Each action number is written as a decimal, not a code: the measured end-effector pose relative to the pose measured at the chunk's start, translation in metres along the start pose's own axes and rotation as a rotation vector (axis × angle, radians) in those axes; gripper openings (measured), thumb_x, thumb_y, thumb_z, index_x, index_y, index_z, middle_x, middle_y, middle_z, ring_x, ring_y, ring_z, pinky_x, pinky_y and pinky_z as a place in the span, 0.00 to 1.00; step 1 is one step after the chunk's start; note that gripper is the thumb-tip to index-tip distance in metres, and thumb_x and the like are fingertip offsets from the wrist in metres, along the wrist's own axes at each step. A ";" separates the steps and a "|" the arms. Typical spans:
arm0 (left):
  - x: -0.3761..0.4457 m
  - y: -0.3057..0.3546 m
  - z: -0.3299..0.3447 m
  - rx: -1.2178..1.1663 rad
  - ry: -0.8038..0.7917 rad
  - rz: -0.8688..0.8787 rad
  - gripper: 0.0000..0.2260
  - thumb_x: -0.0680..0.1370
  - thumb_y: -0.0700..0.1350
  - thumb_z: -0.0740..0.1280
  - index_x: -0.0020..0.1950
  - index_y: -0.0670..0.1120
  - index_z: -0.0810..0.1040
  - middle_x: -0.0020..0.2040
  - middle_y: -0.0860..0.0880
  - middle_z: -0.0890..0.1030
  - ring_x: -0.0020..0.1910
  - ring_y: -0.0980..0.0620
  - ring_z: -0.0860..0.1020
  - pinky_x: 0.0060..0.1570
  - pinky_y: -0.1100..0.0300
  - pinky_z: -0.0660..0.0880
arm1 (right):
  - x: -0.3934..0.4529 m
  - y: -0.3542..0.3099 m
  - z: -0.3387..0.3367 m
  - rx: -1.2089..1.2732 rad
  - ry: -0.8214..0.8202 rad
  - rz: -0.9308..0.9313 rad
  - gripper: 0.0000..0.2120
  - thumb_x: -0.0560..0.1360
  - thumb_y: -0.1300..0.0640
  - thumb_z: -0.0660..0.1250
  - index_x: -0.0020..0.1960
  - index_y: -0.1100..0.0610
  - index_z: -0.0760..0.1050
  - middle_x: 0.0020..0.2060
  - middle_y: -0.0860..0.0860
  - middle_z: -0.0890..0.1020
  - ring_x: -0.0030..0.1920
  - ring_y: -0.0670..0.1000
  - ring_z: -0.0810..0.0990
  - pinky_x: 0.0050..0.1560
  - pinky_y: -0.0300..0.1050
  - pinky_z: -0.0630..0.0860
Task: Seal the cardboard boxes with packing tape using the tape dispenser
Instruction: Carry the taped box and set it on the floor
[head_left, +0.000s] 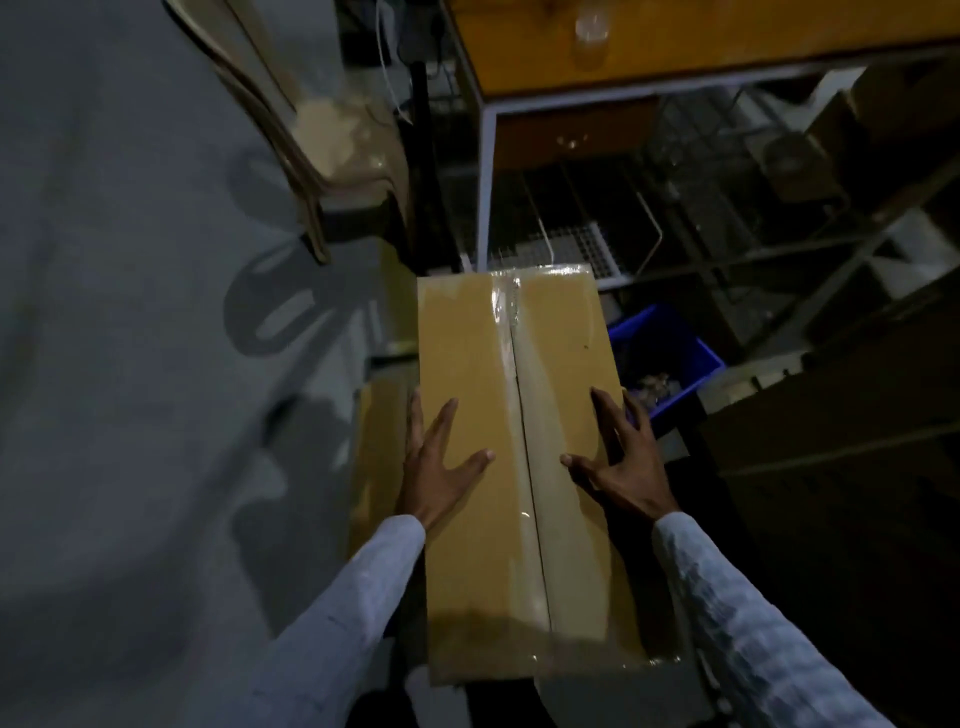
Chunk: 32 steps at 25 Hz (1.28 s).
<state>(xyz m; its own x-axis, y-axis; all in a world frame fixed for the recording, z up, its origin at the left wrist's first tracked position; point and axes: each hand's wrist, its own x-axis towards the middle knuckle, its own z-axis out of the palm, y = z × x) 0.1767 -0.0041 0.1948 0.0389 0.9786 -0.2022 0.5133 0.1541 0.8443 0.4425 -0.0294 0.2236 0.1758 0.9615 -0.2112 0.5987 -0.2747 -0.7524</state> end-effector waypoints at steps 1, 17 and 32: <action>0.020 -0.017 0.017 0.013 0.003 -0.012 0.38 0.74 0.58 0.77 0.80 0.65 0.61 0.81 0.67 0.37 0.82 0.56 0.46 0.76 0.47 0.64 | 0.020 0.016 0.010 -0.009 -0.013 0.032 0.48 0.68 0.39 0.79 0.78 0.29 0.54 0.79 0.35 0.49 0.79 0.58 0.57 0.73 0.67 0.67; 0.197 -0.276 0.287 0.070 -0.002 0.113 0.31 0.81 0.54 0.68 0.82 0.52 0.62 0.85 0.48 0.45 0.84 0.49 0.45 0.75 0.49 0.66 | 0.215 0.353 0.174 -0.008 0.069 0.195 0.55 0.58 0.41 0.85 0.79 0.44 0.65 0.79 0.46 0.59 0.78 0.50 0.60 0.76 0.52 0.65; 0.234 -0.411 0.332 0.036 -0.070 -0.118 0.31 0.81 0.46 0.69 0.82 0.49 0.61 0.83 0.53 0.37 0.81 0.56 0.51 0.77 0.57 0.62 | 0.278 0.436 0.300 -0.125 -0.040 0.148 0.54 0.60 0.37 0.81 0.81 0.49 0.64 0.80 0.52 0.60 0.79 0.56 0.59 0.76 0.63 0.65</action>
<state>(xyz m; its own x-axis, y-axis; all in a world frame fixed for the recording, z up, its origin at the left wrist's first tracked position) 0.2591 0.1161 -0.3641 0.0349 0.9418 -0.3344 0.5485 0.2616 0.7941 0.5182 0.1201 -0.3500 0.2392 0.9093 -0.3405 0.6611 -0.4094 -0.6287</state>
